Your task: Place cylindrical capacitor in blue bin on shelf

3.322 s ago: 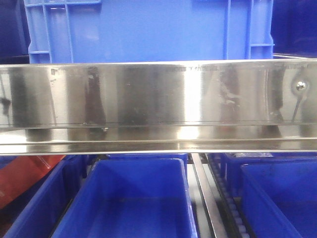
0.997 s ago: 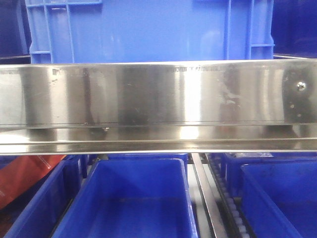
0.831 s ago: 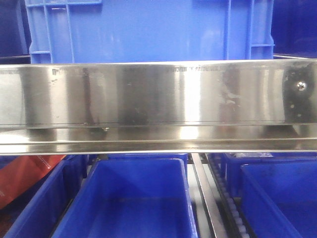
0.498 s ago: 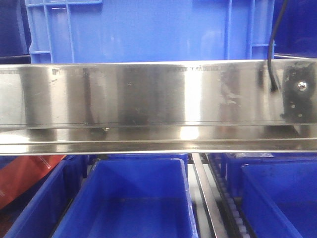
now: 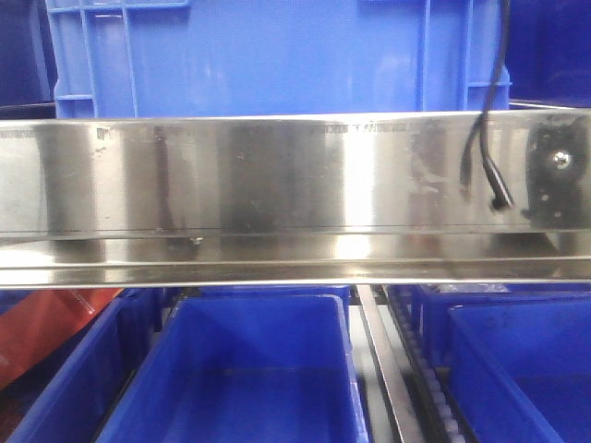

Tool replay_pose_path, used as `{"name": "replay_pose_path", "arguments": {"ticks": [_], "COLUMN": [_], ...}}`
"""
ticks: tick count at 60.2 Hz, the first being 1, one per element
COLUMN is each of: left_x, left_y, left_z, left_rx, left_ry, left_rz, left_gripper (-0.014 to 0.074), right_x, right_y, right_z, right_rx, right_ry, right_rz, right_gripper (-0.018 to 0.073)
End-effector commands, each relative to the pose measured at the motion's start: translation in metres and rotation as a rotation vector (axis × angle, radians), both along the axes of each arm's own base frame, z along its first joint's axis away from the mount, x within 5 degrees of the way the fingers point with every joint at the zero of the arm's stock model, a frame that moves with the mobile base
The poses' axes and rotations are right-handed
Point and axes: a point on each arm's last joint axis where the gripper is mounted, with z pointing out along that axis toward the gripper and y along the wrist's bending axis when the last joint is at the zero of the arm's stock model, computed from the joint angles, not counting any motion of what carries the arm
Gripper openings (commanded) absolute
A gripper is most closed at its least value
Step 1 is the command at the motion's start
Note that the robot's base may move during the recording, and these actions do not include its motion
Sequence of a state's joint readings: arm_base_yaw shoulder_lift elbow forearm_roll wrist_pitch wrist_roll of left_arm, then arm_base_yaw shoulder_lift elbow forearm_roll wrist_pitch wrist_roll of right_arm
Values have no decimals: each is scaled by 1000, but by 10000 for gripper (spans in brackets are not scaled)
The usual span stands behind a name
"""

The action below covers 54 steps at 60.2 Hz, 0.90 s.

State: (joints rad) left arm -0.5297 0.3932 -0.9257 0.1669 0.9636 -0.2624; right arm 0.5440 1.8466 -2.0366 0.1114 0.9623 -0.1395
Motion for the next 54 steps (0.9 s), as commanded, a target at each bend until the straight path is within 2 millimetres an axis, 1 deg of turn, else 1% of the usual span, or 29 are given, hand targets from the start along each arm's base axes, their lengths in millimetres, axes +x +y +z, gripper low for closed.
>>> {"name": "replay_pose_path", "arguments": {"ticks": [1, 4, 7, 13, 16, 17, 18, 21, 28, 35, 42, 47, 49, 50, 51, 52, 54], "left_x": [-1, -1, -1, 0, 0, 0, 0, 0, 0, 0, 1, 3, 4, 5, 5, 5, 6], "left_y": [0, 0, 0, 0, 1, 1, 1, 1, 1, 2, 2, 0, 0, -1, -1, -1, -2], "left_z": [1, 1, 1, 1, 1, 1, 2, 2, 2, 2, 2, 1, 0, 0, -1, -1, -3], "left_rx": [-17, -17, -15, -10, -9, -8, -9, -6, 0, 2, 5, 3, 3, 2, 2, 1, 2], "left_ry": [-8, -8, -10, -13, -15, -16, -18, -20, -25, -26, -42, -53, -55, -58, -60, -61, -62], "left_rz": [-5, -5, -3, 1, 2, 3, 2, 5, 10, 12, 15, 13, 11, 10, 10, 9, 7], "left_gripper": [-111, -111, -111, -111, -111, -111, -111, -111, -111, -111, -111, -111, -111, -111, -111, -111, -111], "right_x": [-10, -16, -25, -44, -53, -59, -62, -73, -100, -128, -156, -176, -184, -187, -193, -195, -204], "right_y": [-9, -13, -18, -29, -35, -38, -40, -47, -66, -84, -101, -113, -118, -120, -124, -125, -131], "right_z": [25, 32, 43, 66, 74, 80, 82, 89, 99, 96, 86, 75, 69, 63, 62, 56, 48], "right_rx": [30, 46, 67, 95, 105, 113, 115, 121, 121, 140, 168, 197, 209, 207, 219, 217, 225], "right_ry": [-53, -62, -76, -118, -135, -148, -152, -174, -228, -263, -305, -347, -365, -362, -383, -379, -397], "right_rz": [-10, -17, -24, -24, -24, -24, -24, -27, -42, -47, -53, -58, -60, -61, -63, -64, -66], "right_gripper": [468, 399, 310, 64, -23, -76, -88, -167, -153, -154, -154, -154, -154, -154, -154, -154, -154]}}
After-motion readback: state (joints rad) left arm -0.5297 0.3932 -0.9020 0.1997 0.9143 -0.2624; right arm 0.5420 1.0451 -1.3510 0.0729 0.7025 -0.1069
